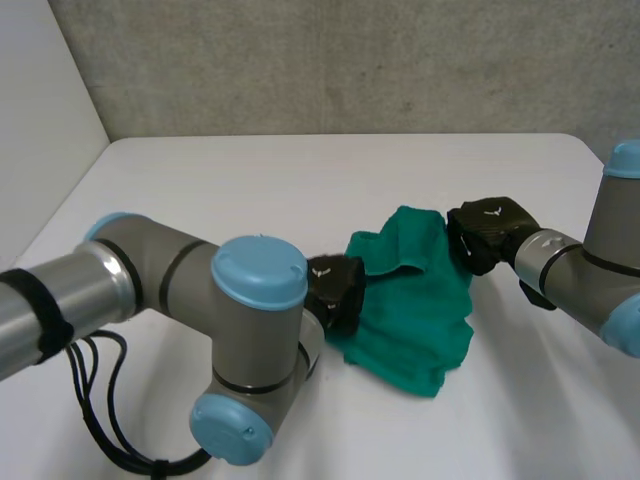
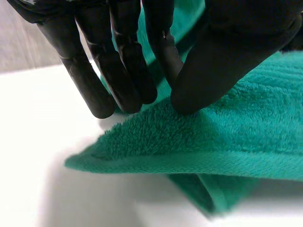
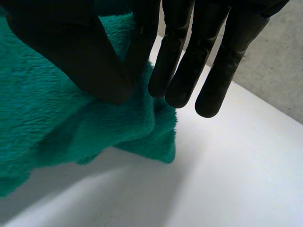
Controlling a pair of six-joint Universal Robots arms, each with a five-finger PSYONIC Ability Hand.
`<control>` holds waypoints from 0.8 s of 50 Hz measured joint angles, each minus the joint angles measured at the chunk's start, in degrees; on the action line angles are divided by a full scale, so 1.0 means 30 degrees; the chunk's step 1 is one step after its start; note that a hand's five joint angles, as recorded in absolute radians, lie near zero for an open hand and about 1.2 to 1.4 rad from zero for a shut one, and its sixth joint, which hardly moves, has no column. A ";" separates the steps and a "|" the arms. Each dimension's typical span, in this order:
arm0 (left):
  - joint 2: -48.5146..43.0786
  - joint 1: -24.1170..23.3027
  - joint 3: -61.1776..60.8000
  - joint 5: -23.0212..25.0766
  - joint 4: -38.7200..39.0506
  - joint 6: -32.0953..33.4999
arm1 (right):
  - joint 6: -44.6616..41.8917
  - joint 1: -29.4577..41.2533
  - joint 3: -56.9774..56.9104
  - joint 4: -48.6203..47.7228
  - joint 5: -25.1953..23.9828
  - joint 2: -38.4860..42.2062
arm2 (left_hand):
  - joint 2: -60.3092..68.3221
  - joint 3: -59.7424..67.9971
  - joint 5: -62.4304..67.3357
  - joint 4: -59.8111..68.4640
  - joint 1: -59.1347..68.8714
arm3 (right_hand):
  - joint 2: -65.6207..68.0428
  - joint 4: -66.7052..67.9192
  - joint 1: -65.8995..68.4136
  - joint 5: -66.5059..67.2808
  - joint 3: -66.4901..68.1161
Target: Fold the towel.
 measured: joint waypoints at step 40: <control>1.5697 0.3425 -0.2431 0.1788 0.0228 0.2580 | 0.3962 0.1106 -1.0088 0.6206 -0.4295 0.4903 | 0.0073 0.0092 0.0000 0.0089 0.0000 | -1.8302 -1.8265 -1.5052 -1.7473 -1.8534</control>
